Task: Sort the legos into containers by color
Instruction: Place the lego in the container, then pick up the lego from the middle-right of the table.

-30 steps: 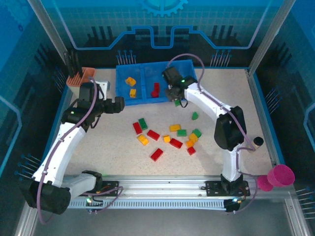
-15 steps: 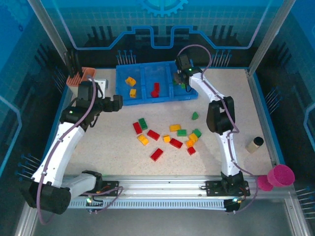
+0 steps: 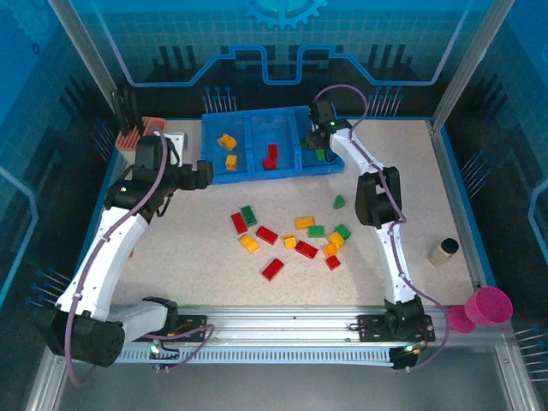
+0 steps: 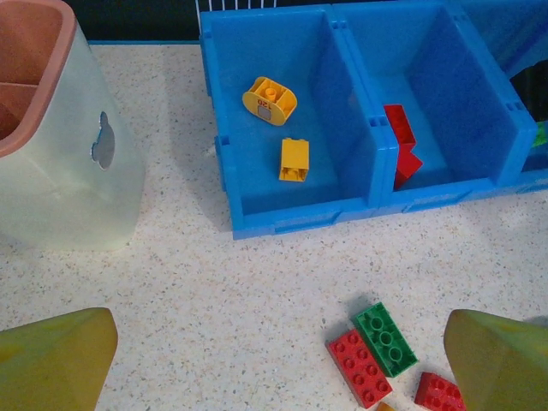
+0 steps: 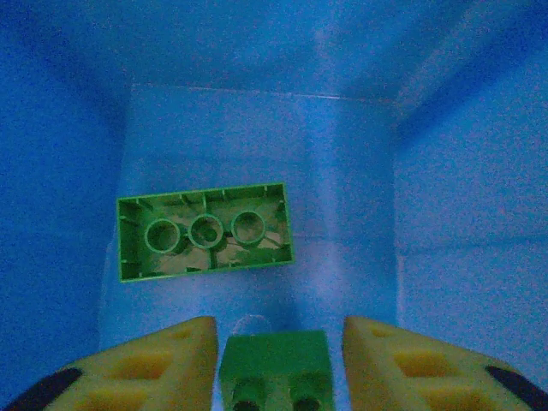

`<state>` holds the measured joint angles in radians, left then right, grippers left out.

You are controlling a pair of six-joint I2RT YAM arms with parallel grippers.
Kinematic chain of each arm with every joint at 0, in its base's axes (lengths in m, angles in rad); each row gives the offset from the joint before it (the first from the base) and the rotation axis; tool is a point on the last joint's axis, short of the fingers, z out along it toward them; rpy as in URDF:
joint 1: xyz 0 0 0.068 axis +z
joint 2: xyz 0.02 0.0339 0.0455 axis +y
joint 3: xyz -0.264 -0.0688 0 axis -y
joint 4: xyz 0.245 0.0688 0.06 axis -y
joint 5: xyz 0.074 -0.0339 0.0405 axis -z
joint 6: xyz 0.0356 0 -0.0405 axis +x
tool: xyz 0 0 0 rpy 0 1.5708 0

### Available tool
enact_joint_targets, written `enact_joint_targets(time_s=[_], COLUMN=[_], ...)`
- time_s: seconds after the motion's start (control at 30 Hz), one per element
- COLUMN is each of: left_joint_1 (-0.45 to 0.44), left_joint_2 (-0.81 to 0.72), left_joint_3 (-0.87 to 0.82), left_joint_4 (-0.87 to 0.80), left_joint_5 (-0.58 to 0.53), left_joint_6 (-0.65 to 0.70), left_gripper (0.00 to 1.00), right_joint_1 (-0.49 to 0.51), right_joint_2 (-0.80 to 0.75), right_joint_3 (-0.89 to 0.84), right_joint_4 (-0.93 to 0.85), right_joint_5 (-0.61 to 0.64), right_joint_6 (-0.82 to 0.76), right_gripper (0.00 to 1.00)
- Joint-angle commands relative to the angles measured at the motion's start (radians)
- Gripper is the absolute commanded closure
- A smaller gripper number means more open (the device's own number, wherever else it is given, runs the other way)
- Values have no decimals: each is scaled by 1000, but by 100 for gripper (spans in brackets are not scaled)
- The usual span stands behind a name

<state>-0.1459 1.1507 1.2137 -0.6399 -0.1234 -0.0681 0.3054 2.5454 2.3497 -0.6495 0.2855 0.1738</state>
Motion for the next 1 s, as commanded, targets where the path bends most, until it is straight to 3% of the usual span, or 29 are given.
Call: enact_joint_targets(time_s=[0.0,0.27,0.6,0.97], left_joint_1=[9,9,11,11], left_joint_2=[1,9,44,60], left_joint_3=[31,29,51,41], left_joint_4=[-7,9,-18,6], left_joint_5=[-4,29,-15,21], left_joint_6=[11,-8,36,31], left_gripper=[1,1,1,1], right_joint_1=[1,28,66,39], right_joint_2=[-72,-253,-650,-768], right_joint_3=[-10,-143,-714,-1001], right_joint_4=[-9,-45,-72,-48], right_joint_5=[-14,-20,-39,-36], right_joint_6=[-8,-19,220,259], right_gripper=[53,56,49,42])
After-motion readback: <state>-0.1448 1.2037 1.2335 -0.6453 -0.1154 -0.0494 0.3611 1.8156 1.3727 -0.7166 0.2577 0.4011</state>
